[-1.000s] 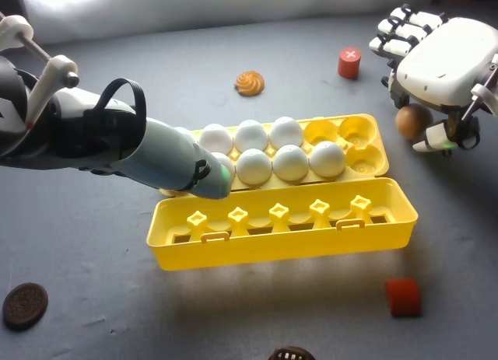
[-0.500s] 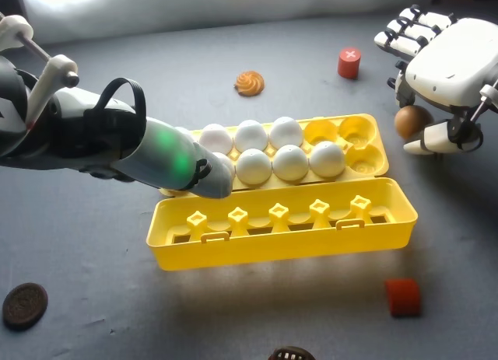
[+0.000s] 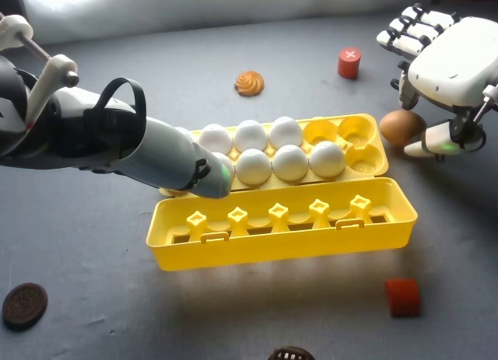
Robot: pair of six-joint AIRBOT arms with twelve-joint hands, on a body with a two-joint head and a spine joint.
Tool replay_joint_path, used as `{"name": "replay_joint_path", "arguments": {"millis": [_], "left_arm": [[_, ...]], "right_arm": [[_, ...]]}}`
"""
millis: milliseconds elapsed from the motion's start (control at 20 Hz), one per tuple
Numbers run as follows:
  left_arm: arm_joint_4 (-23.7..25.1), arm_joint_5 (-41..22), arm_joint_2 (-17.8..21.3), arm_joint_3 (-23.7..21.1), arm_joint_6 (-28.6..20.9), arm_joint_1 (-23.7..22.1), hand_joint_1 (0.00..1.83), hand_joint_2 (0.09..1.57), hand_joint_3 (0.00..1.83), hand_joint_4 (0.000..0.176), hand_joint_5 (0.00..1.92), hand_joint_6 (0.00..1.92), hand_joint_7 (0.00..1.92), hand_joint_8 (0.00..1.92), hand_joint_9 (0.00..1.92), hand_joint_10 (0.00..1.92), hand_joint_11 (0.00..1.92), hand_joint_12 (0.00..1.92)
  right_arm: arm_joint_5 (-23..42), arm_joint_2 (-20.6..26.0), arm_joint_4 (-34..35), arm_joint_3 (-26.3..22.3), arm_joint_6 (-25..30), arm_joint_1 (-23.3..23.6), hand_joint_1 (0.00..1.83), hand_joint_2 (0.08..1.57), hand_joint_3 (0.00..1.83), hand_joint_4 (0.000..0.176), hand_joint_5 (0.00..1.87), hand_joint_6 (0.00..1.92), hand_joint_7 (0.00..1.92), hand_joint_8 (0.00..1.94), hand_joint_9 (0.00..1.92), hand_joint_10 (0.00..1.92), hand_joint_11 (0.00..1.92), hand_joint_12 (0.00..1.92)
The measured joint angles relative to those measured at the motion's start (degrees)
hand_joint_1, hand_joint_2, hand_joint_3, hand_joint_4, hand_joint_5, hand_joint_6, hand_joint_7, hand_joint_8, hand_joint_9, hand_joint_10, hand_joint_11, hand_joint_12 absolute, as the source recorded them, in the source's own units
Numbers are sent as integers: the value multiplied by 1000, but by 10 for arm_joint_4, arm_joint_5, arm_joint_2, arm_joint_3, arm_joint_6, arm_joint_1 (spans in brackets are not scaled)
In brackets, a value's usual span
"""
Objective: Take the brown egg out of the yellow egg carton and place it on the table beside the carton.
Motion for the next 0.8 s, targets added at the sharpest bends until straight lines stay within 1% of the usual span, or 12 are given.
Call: {"name": "replay_joint_path", "arguments": {"millis": [50,100,150,200,300,350,400,450,550,650,750,800], "left_arm": [[0,0,0,0,0,0,0,1204,1,0,95,0,74,0,48,0,11,14],[-1,0,0,0,0,0,0,1199,0,0,109,7,83,6,62,7,24,21],[0,0,0,0,0,0,0,1195,0,0,127,13,106,14,83,14,49,34],[0,0,0,0,0,0,0,1199,0,0,81,2,60,2,34,2,9,6],[0,1,0,0,0,0,0,1206,2,0,115,15,94,16,70,16,33,16],[0,0,0,0,0,0,0,1200,0,0,103,8,76,6,49,6,16,9],[0,0,0,0,0,0,0,1207,3,0,112,11,83,8,56,8,23,13],[0,0,0,0,0,0,0,1205,2,0,94,2,70,2,44,2,8,7],[0,0,0,0,0,0,0,1206,1,0,75,3,53,4,33,6,9,4],[0,0,0,0,0,0,0,1205,0,0,69,1,52,2,41,6,4,3],[0,1,0,0,1,0,0,1200,0,0,93,12,73,13,64,14,38,17],[0,1,0,0,5,0,0,1201,0,0,109,18,87,18,74,17,43,20]], "right_arm": [[0,1,0,-2,0,0,693,906,0,115,945,19,38,6,0,0,0,0],[1,3,0,-4,0,0,673,901,0,128,939,15,42,6,0,0,0,0],[0,8,0,-11,-1,1,653,906,0,136,932,11,39,4,0,0,0,0],[0,16,0,-20,-1,2,699,906,0,96,932,10,42,4,0,0,0,0],[-2,38,1,-43,-1,12,718,885,0,106,944,13,54,6,0,0,0,0],[2,54,1,-61,-1,17,699,885,0,113,942,12,43,1,0,0,0,0],[5,70,0,-78,-5,22,729,866,0,102,961,19,52,5,0,0,0,0],[7,92,1,-103,-10,26,742,862,0,98,963,18,45,1,0,0,0,0],[5,123,13,-139,-20,33,715,874,0,106,951,11,51,2,0,0,0,0],[4,155,60,-179,-66,51,721,873,0,96,949,8,54,3,0,0,0,0],[7,195,71,-219,-76,59,638,907,4,125,919,0,52,2,0,0,0,0],[9,211,72,-236,-76,62,641,902,1,123,937,8,75,10,0,0,0,0]]}}
